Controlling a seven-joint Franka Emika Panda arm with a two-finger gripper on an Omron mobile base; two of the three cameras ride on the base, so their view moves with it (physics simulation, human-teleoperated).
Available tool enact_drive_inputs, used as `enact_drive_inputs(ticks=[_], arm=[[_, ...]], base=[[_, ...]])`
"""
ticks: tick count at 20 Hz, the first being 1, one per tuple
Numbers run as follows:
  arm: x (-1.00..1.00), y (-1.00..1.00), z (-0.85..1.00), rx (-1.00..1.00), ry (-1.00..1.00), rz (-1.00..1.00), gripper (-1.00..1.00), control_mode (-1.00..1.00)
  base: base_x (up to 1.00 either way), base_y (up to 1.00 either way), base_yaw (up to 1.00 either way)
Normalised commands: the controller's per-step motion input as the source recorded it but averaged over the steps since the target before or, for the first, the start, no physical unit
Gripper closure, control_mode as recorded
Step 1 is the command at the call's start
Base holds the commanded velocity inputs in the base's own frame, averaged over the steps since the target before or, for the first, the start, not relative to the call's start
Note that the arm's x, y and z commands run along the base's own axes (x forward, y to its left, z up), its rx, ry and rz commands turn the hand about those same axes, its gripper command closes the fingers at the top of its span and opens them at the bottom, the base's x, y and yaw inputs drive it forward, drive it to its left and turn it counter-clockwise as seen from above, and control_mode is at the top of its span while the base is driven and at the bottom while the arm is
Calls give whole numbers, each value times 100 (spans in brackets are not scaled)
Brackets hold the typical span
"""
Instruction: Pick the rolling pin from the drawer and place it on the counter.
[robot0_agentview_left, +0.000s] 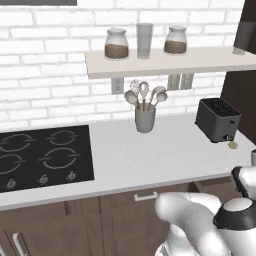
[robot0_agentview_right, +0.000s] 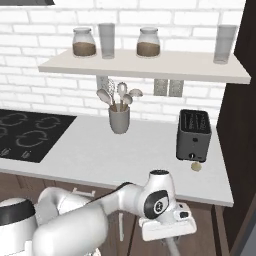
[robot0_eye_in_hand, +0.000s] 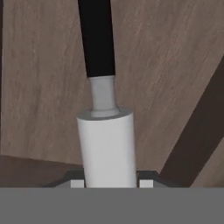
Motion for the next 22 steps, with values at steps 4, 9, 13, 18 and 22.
enact_drive_inputs(ticks=[4,9,13,18,22], arm=[[-21,51,100,-4,0,-16,100,-100],[2,72,90,-1,0,-14,100,-100],[32,67,81,-1,-3,-9,100,-100],[67,52,63,3,-9,0,100,-100],[100,55,39,9,-4,5,100,-100]], base=[[0,0,0],[0,0,0],[0,0,0],[0,0,0],[0,0,0]])
